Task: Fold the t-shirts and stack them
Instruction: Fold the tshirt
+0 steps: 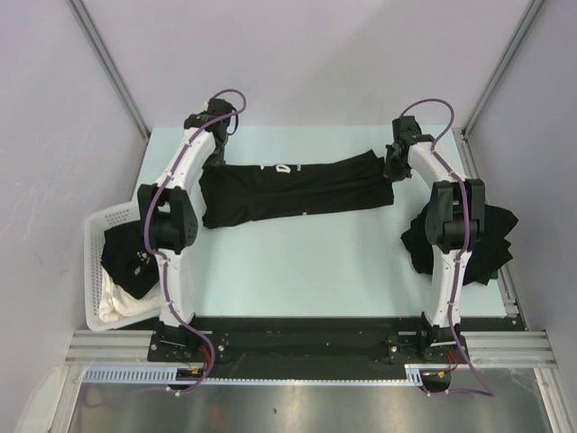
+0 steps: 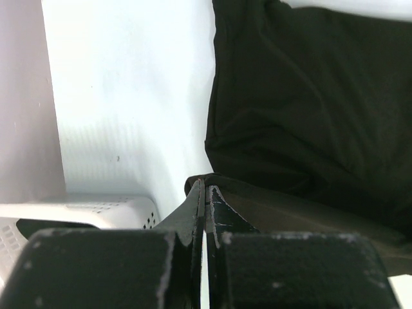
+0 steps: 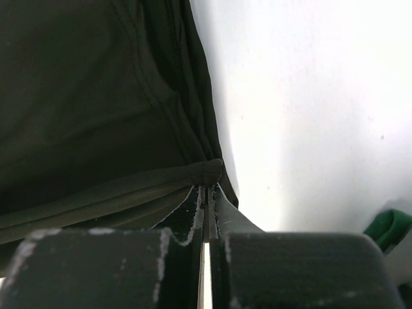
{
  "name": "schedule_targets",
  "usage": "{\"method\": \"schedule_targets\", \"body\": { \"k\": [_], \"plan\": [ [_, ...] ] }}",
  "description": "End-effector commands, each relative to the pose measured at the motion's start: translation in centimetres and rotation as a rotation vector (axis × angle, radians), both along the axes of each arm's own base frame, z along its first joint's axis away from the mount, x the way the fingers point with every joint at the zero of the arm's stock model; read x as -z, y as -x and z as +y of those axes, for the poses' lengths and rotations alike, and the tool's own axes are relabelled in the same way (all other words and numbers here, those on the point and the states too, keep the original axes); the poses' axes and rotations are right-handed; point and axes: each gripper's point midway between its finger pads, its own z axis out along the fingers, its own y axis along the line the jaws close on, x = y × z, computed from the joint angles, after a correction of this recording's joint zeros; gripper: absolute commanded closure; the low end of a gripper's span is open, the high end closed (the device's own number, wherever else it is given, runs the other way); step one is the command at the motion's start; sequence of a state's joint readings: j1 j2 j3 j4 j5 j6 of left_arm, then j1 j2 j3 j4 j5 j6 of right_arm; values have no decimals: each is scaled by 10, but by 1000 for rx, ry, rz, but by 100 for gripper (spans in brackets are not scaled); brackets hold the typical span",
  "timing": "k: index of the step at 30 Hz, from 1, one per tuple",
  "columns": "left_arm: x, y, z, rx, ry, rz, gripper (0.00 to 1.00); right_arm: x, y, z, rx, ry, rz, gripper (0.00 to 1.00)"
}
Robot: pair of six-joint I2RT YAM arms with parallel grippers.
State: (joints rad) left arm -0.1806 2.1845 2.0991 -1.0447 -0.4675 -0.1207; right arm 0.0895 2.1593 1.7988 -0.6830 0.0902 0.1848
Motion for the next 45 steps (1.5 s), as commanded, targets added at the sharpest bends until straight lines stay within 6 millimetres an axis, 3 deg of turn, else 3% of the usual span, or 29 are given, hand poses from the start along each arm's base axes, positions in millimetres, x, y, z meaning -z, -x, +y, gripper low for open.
{"method": "schedule_targets", "body": {
  "k": [1, 10, 12, 14, 16, 36, 38, 39, 40, 43, 45],
  "plan": [
    [-9, -18, 11, -13, -17, -53, 100, -11, -16, -9, 9, 26, -40, 100],
    [11, -22, 9, -7, -13, -19, 100, 6, -19, -10, 15, 26, -12, 100],
    [16, -23, 8, -5, -8, -13, 100, 12, -20, -10, 18, 34, -2, 93],
    [18, -24, 8, -4, -10, -11, 100, 14, -20, -12, 26, 42, -1, 94],
    [21, -26, 8, -3, -13, -16, 100, 13, -21, -13, 21, 45, -10, 100],
    [40, -35, 7, 8, -18, -23, 100, 8, -48, -8, 12, 35, -89, 99],
    [43, -35, 7, 9, -15, -23, 95, 5, -53, -6, 8, 39, -101, 90],
    [43, -35, 7, 8, -14, -25, 88, 7, -56, -6, 3, 43, -110, 88],
    [45, -35, 7, 7, -13, -25, 72, 7, -57, -6, 0, 49, -112, 80],
    [44, -36, 6, 5, -9, -36, 55, 13, -59, -5, 1, 57, -100, 58],
    [43, -36, 6, 2, -10, -42, 50, 14, -60, -4, 7, 58, -89, 53]
  ]
}}
